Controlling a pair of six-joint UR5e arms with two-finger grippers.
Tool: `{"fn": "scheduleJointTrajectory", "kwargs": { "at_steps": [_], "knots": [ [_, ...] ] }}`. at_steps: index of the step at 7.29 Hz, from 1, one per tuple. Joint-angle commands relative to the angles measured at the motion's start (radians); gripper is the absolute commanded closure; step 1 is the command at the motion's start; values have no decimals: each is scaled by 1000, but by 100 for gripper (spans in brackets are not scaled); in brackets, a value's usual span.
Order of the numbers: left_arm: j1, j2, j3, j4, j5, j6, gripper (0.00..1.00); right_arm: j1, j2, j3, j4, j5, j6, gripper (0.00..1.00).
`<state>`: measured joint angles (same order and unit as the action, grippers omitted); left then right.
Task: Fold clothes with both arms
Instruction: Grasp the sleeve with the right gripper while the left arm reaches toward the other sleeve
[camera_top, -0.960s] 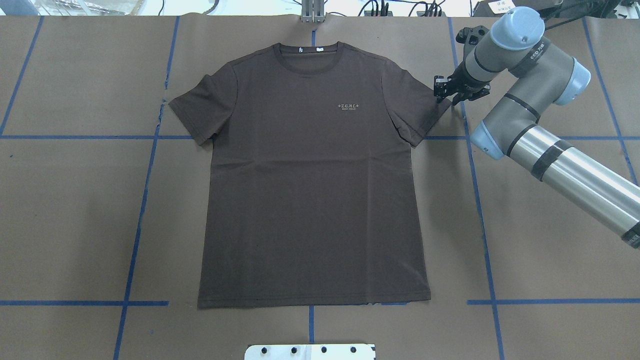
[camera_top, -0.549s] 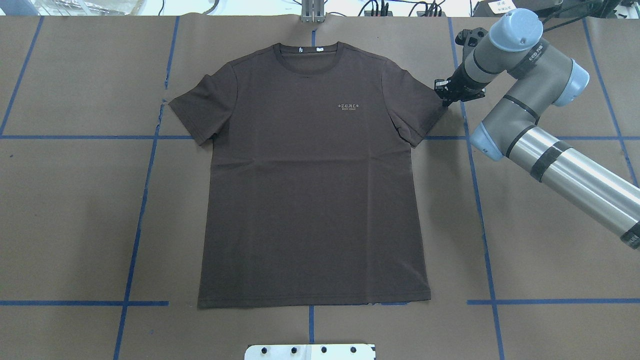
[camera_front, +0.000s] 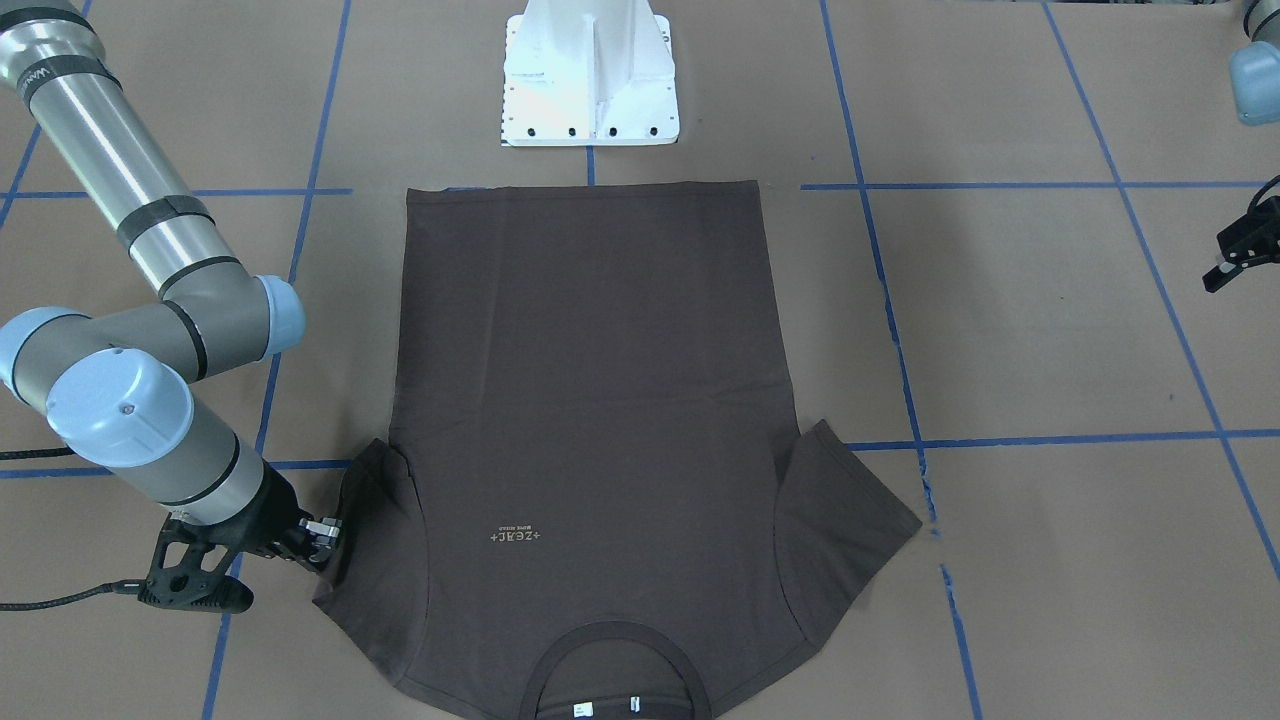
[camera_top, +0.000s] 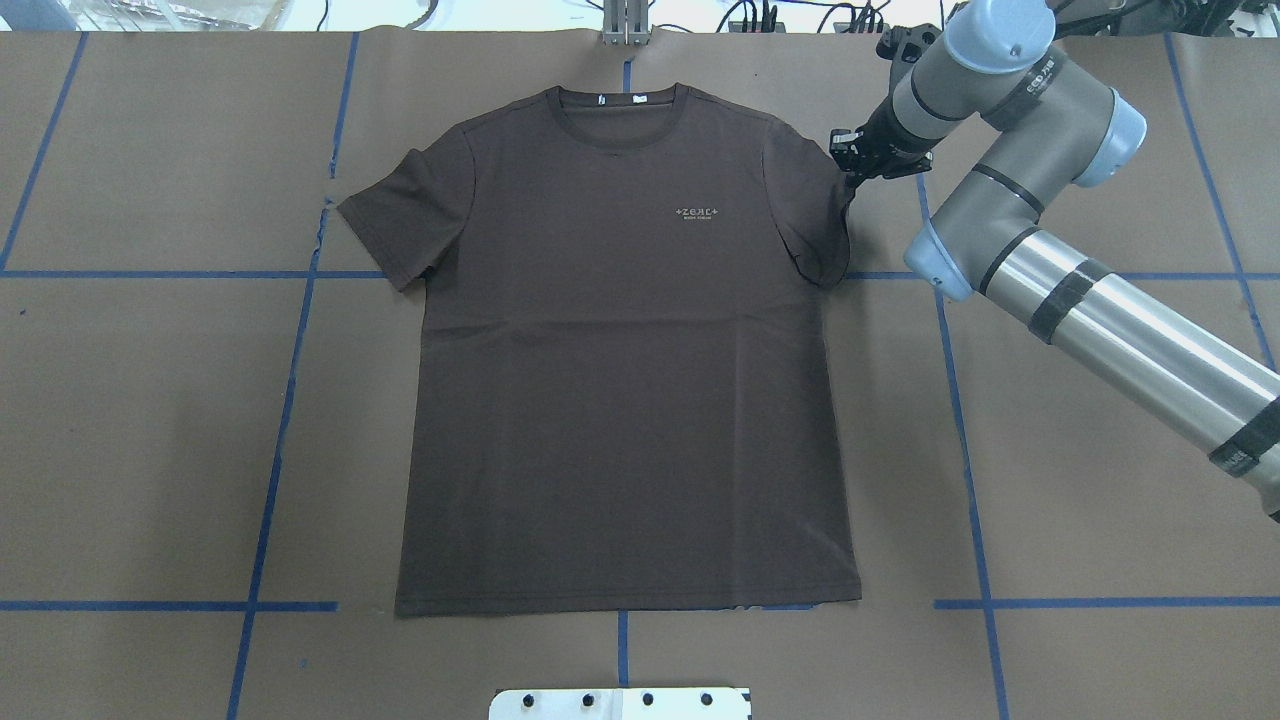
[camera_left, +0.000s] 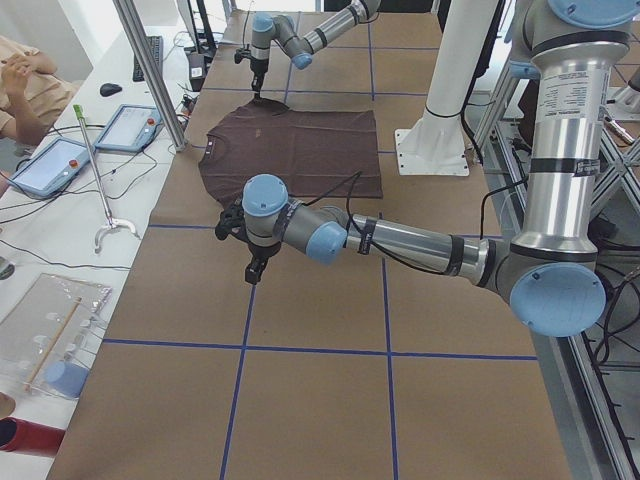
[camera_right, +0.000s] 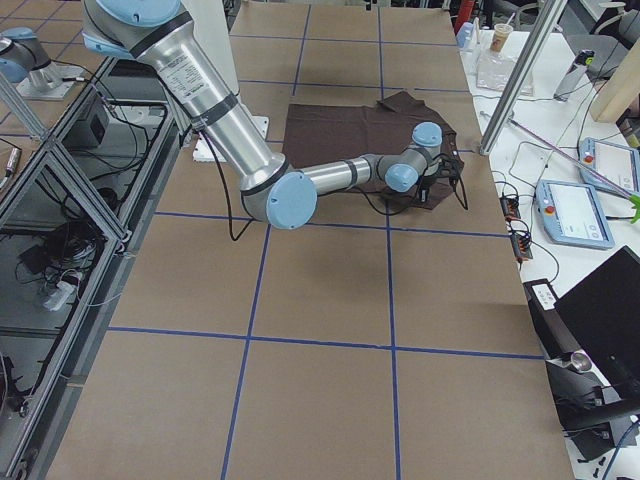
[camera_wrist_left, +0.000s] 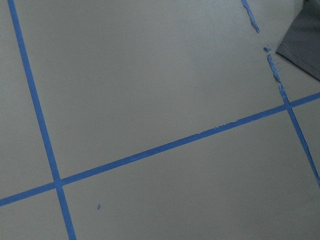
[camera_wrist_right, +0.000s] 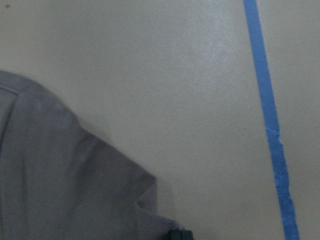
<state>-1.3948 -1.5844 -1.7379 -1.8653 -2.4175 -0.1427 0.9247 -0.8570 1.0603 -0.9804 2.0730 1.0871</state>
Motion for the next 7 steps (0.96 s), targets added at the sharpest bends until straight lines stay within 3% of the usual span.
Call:
{"fn": "scheduleJointTrajectory", "kwargs": {
  "at_steps": [1, 3, 5, 6, 7],
  "knots": [
    [0, 1, 0, 0, 0, 0, 0, -50, 65, 0, -1, -10, 101, 100],
    [-1, 3, -3, 0, -3, 0, 0, -119, 209, -95, -24, -114, 213, 100],
    [3, 0, -8, 0, -14, -5, 0, -132, 260, -141, -24, -140, 249, 100],
    [26, -12, -14, -11, -15, -71, 0, -145, 263, -141, -24, -174, 247, 19],
    [153, -76, 4, -91, -8, -219, 0, -165, 260, -125, -21, -185, 247, 0]
  ]
}}
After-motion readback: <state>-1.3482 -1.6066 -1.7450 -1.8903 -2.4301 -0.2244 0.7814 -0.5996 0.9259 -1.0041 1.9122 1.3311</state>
